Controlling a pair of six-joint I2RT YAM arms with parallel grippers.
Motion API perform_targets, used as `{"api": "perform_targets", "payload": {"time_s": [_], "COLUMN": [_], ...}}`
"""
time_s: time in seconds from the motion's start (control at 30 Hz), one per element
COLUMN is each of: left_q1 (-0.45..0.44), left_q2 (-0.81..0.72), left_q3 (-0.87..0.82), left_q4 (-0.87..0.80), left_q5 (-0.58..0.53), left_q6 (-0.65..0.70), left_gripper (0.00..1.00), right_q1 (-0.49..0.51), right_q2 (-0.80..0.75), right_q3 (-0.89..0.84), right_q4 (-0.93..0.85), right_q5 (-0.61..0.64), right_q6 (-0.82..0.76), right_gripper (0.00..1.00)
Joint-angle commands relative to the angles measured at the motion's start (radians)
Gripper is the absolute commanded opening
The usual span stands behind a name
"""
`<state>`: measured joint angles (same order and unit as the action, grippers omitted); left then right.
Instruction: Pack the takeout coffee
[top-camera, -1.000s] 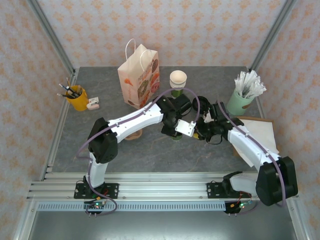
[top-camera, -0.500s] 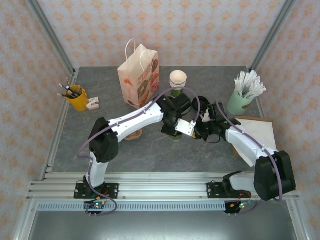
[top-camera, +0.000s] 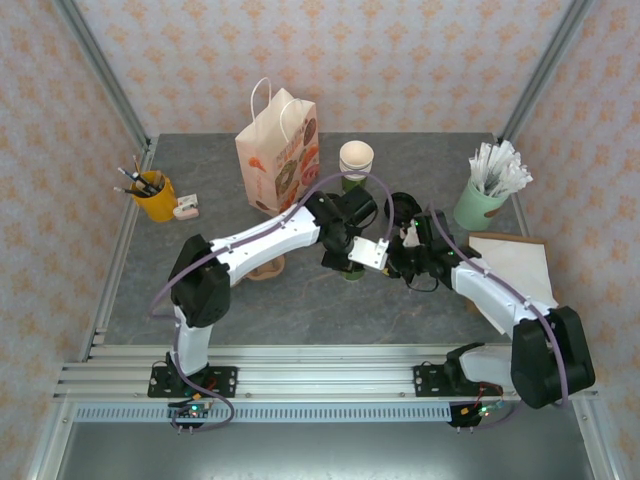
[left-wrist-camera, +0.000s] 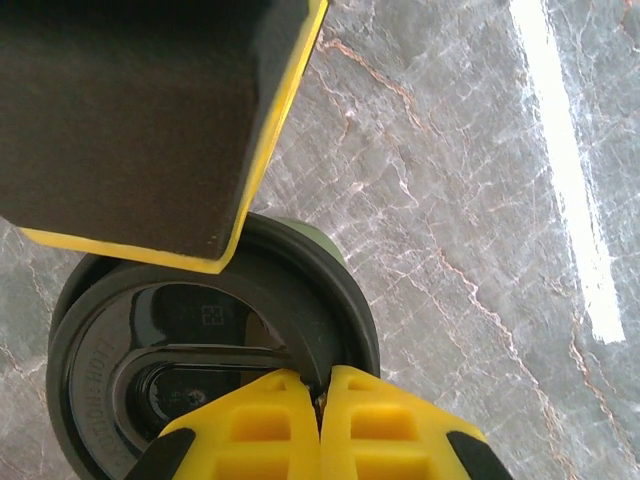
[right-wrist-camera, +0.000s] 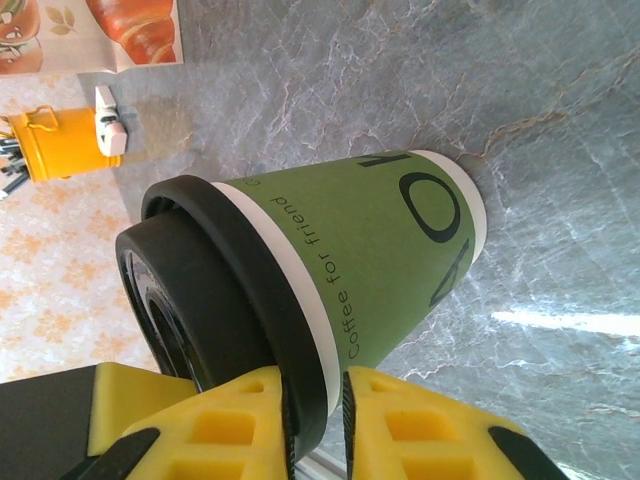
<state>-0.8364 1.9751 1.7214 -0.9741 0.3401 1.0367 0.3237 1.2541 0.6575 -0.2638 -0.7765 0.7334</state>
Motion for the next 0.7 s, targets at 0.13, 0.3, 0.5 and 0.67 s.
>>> {"api": "perform_targets", "payload": {"time_s": [0.13,0.3,0.5,0.67], "left_q1": [-0.008,0.014,0.04,0.035], "left_q2": [0.157,0.151,0.068,0.025], "left_q3": [-0.157,-0.125,-0.04,-0.006], "left_q4": [-0.076,-0.089,-0.169,-0.211], "left_q5": [0.118,0.136,0.058,0.053], "left_q6": [-0.014,0.001,0.092,0.155], "left_gripper": [0.0,0.0,0.0,0.0], "right_q1": [0.043,0.043,-0.073,-0.13], "right_q2": [0.114,0.077,0.013,0.174], "right_q3": [-0.167,-0.089,0.209,0.374], "right_q4": [-0.351,-0.301,-0.427,-0.504], "right_q5": [0.325,0.203,0.084,-0.019], "right_q6": [-0.035,-0.025,-0.098,-0.271], "right_gripper": [0.17,0.21,0.35,0.55]}}
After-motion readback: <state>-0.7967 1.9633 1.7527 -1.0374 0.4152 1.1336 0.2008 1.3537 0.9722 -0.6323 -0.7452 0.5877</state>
